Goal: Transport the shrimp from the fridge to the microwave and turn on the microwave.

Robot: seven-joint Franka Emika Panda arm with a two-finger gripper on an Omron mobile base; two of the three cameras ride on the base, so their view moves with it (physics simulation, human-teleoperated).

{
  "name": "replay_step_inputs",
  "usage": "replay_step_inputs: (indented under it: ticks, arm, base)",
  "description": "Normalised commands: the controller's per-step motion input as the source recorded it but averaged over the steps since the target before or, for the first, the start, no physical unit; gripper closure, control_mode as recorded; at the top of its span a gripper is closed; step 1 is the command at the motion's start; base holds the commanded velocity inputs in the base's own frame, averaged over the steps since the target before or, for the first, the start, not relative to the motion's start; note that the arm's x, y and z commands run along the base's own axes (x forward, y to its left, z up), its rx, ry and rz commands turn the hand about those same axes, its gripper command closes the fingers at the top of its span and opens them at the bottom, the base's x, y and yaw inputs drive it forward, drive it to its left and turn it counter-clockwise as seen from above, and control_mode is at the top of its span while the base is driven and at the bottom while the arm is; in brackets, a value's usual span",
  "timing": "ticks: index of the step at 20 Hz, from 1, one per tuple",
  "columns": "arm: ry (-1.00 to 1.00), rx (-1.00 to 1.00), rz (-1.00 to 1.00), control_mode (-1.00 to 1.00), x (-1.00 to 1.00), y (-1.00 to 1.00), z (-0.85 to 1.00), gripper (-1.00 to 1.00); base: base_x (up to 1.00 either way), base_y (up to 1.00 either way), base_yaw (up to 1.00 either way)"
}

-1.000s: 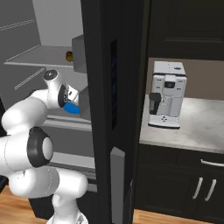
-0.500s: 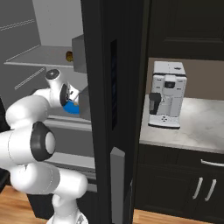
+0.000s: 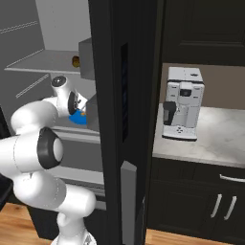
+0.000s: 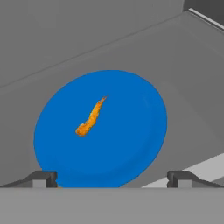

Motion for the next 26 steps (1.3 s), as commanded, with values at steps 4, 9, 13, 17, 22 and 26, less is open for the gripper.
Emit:
replay_step_inputs:
  ticks: [4, 9, 13, 17, 22, 26]
  arm:
    - [0.00, 0.00, -0.03, -1.00, 0.14, 0.00, -0.10, -1.00]
    - [0.00, 0.00, -0.03, -1.00, 0.10, 0.00, -0.08, -1.00]
    - [0.00, 0.01, -0.02, -1.00, 0.08, 0.00, -0.06, -1.00]
    - [0.00, 0.02, -0.01, -1.00, 0.09, 0.01, -0.04, -1.00]
    - [0.00, 0.03, -0.01, -1.00, 0.12, 0.02, -0.06, -1.00]
    - [0.00, 0.01, -0.01, -1.00, 0.14, 0.06, -0.11, -1.00]
  base:
    - [0.00, 0.00, 0.00]
    - [0.00, 0.00, 0.00]
    - [0.00, 0.00, 0.00]
    - [0.00, 0.00, 0.00]
    - [0.00, 0.00, 0.00]
    - [0.00, 0.00, 0.00]
